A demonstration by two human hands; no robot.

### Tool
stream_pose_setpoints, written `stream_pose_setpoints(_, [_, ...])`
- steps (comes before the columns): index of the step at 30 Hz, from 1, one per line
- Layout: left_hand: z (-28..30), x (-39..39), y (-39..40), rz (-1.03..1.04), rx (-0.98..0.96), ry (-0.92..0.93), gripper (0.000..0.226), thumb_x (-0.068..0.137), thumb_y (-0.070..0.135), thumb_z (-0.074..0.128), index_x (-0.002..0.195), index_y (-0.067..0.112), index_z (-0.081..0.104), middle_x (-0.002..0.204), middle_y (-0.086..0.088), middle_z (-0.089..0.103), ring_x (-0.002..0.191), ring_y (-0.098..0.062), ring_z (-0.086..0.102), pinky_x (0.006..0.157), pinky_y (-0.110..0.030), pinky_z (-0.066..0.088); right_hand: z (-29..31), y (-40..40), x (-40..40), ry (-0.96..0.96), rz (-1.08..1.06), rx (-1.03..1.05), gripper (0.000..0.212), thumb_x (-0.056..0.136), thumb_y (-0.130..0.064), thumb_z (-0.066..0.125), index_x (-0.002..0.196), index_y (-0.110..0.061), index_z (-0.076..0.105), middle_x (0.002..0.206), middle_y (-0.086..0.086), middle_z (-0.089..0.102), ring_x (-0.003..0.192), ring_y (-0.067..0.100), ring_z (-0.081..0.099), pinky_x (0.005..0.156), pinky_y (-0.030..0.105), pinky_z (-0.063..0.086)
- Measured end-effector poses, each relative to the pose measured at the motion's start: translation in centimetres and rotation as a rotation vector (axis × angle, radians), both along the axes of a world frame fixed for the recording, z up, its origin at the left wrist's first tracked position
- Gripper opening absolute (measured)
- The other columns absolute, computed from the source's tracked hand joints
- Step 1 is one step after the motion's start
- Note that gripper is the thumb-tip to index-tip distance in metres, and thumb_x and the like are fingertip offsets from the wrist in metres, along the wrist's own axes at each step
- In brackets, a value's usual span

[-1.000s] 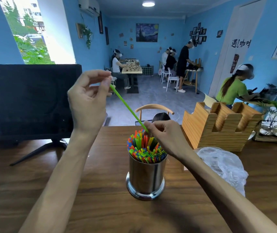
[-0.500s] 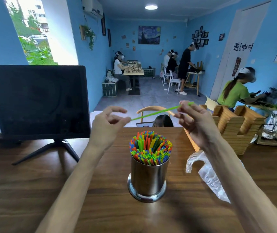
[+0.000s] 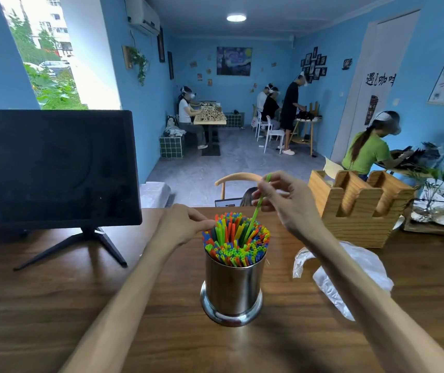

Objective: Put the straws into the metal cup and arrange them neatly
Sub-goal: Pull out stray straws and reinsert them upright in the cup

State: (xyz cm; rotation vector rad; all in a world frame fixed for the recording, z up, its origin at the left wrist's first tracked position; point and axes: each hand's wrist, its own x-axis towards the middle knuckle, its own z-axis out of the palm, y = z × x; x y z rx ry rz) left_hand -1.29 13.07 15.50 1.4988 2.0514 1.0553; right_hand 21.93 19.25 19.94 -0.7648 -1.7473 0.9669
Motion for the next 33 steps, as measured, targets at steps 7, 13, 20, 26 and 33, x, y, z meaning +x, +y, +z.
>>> stream_pose_setpoints(7, [-0.2,-0.1,0.6,-0.010,0.056,-0.106,0.027,0.080,0.035,0.085,0.103,0.023,0.078,0.096,0.003,0.076,0.092,-0.009,0.068,0.081,-0.029,0.055,-4.1,0.5,-1.0,-0.413,0.013,0.073,0.014,0.094,-0.035,0.071,0.094,-0.022,0.076,0.085,-0.007,0.075,0.083,0.007,0.070,0.077,0.034,0.061])
stream_pose_setpoints(13, [0.0,0.4,2.0,-0.082,0.015,-0.064,0.020,0.084,0.049,0.078,0.096,0.033,0.080,0.096,0.009,0.077,0.090,-0.006,0.070,0.082,-0.035,0.060,-4.2,-0.5,-1.2,-0.511,-0.004,0.166,0.019,0.095,-0.035,0.069,0.104,-0.021,0.076,0.090,-0.015,0.066,0.085,-0.002,0.062,0.069,0.009,0.047])
stream_pose_setpoints(20, [1.4,0.6,3.8,-0.068,-0.165,-0.056,0.032,0.084,0.042,0.080,0.093,0.011,0.081,0.090,-0.006,0.076,0.084,-0.018,0.070,0.069,-0.030,0.057,-4.3,-0.7,-1.0,-0.501,0.009,0.149,0.019,0.094,-0.034,0.070,0.106,-0.021,0.076,0.101,-0.007,0.071,0.092,0.003,0.065,0.079,0.016,0.053])
stream_pose_setpoints(26, [2.2,0.0,4.0,-0.046,-0.301,-0.241,0.037,0.079,0.035,0.086,0.096,0.004,0.076,0.086,-0.007,0.075,0.068,-0.012,0.068,0.048,-0.020,0.053,-4.7,-0.6,-0.8,-0.511,0.016,0.155,0.023,0.094,-0.038,0.069,0.109,-0.021,0.076,0.106,-0.007,0.072,0.097,0.005,0.065,0.085,0.026,0.057])
stream_pose_setpoints(33, [1.8,-1.7,3.1,-0.176,-0.337,-0.344,0.030,0.082,0.034,0.082,0.104,0.015,0.078,0.102,-0.008,0.075,0.083,-0.013,0.065,0.061,-0.020,0.057,-4.9,-0.7,-0.6,-0.518,0.035,0.167,0.017,0.094,-0.035,0.070,0.107,-0.024,0.074,0.107,-0.007,0.069,0.099,0.006,0.064,0.084,0.022,0.055])
